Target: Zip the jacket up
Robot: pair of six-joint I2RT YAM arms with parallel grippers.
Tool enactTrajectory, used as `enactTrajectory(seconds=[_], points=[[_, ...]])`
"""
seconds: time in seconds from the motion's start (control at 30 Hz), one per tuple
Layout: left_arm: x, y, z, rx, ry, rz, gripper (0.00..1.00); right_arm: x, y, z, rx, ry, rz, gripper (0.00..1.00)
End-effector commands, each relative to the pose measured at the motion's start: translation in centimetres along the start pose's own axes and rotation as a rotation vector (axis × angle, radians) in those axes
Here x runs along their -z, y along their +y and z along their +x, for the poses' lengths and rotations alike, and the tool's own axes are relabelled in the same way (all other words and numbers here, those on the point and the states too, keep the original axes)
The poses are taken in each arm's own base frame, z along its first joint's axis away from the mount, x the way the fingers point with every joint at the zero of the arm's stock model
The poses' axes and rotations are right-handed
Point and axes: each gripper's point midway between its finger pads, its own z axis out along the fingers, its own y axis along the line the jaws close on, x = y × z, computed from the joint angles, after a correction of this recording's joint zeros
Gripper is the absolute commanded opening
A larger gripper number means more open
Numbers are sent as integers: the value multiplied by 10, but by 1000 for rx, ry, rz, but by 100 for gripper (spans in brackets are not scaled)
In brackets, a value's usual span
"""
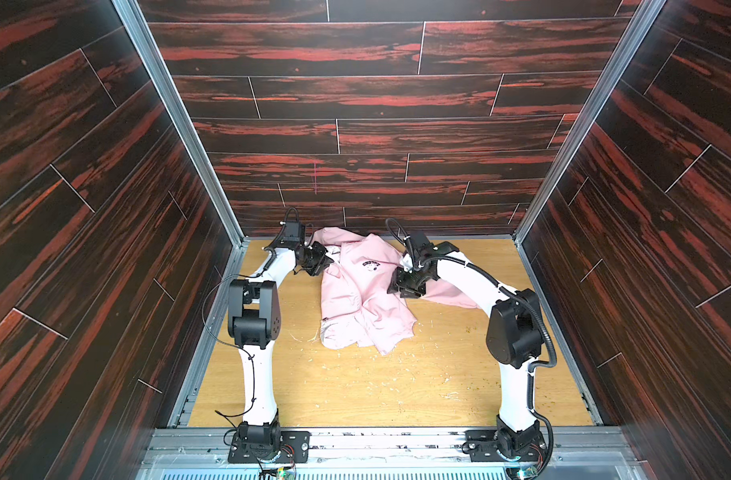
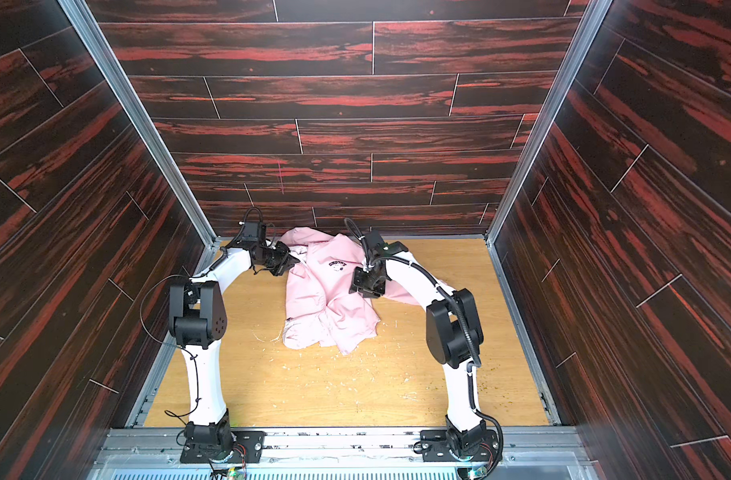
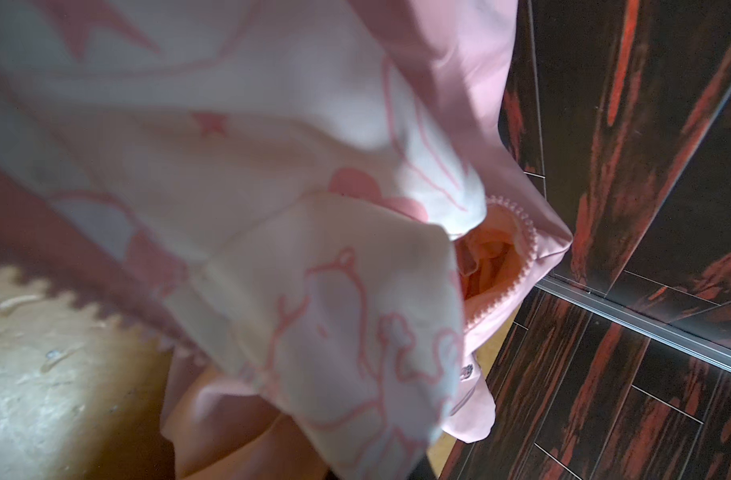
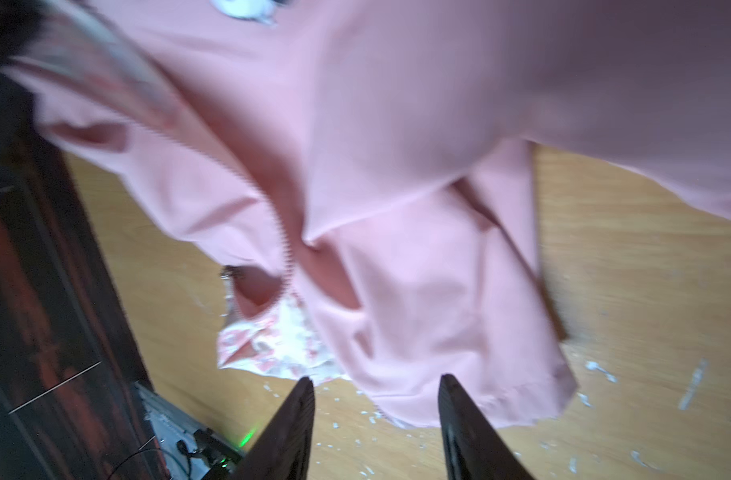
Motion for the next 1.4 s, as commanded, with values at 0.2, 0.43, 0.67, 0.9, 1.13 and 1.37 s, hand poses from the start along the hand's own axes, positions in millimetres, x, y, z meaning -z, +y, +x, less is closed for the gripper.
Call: enactTrajectory(seconds=[0.2, 0.43, 0.67, 0.9, 1.13, 1.37], points=[[-12, -19, -7, -74, -47, -72, 56, -15, 44, -7, 67, 66, -93, 51], [58, 18, 7, -118, -90, -289, 100, -32, 65, -16, 75, 69, -110, 49], [114, 79, 62, -15, -130, -337, 95, -50, 91, 11, 164, 125, -126, 45], [125, 123, 119, 87, -89, -260, 86, -86, 113, 44, 294, 254, -149, 48], [105, 143, 148, 178, -54, -99, 79, -124, 100, 52, 350, 267, -95, 49], [84, 158, 163, 198, -7, -48, 76, -127, 104, 51, 328, 265, -116, 44]])
